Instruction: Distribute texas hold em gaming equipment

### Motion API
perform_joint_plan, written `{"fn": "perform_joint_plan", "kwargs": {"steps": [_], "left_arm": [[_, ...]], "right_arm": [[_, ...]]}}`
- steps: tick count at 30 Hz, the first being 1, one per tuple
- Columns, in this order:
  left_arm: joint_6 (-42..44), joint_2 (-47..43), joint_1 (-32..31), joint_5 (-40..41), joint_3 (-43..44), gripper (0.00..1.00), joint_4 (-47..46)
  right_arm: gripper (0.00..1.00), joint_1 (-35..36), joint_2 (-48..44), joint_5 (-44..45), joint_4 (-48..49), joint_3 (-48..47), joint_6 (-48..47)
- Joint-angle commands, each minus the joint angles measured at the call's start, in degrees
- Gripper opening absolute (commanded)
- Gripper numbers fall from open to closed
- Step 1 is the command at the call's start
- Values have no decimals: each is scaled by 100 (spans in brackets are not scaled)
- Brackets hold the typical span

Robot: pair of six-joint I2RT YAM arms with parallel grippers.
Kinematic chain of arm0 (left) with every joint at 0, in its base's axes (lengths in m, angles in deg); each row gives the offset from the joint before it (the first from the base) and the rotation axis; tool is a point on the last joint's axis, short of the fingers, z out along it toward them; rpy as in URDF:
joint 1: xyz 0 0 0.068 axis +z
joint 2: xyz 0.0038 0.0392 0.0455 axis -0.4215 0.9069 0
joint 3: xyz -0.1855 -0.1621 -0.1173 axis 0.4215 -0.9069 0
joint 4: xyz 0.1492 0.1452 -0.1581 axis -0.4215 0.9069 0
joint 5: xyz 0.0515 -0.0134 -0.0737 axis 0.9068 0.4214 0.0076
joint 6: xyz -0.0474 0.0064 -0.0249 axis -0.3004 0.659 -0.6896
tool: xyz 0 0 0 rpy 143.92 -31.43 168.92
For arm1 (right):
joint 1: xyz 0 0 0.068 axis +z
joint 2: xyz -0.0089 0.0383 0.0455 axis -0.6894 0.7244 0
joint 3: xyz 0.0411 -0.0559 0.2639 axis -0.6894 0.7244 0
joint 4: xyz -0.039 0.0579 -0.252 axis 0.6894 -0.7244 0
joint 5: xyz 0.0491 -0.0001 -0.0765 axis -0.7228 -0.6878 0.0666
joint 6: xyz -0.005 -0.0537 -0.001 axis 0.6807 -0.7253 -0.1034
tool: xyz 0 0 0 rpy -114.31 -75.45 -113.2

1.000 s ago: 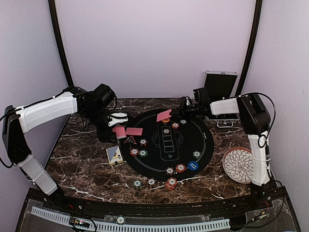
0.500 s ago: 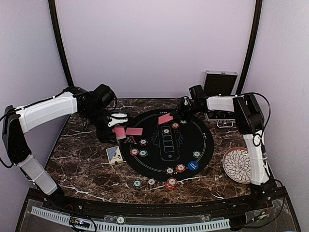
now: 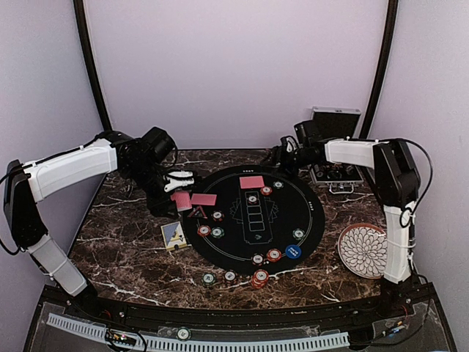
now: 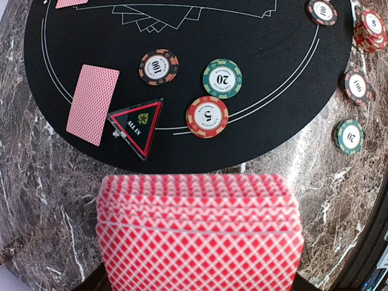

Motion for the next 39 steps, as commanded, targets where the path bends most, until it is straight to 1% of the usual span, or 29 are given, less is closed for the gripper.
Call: {"fn": "perform_joint_plan", "kwargs": {"steps": [1,3,7,10,13,17,23,33,39], "left_arm": [[-28,-11,-8,-99,201,8,43],[-34,20,-8,-119,235,8,40],[-40,69,-2,-103,297,8,43],[-57,62,-4,-105,306,8,-16],[-86,73,-6,-128,321,8,-33],[-99,80,-4,-141,332,8,-33],[-107,54,-10,-133,328,8,-30],[-158,2,-7,-206,370,7,-28],[-195,12,-5,-222,412,7,-49]], "right_arm": [[69,434,-826,-529,1191,823,435],[71,702,-1024,-716,1501,1196,644],[74,1240,-1331,-1075,2622,1990,1374],[75,1519,-1434,-1353,3368,2395,1948],[76,1748,-1387,-1619,3993,2528,2356],[76,1993,-1219,-1773,4498,2536,2747],[75,2280,-897,-1852,5043,2368,3194],[71,2449,-677,-1846,5321,2199,3477],[68,2520,-468,-1802,5278,1932,3570]]}}
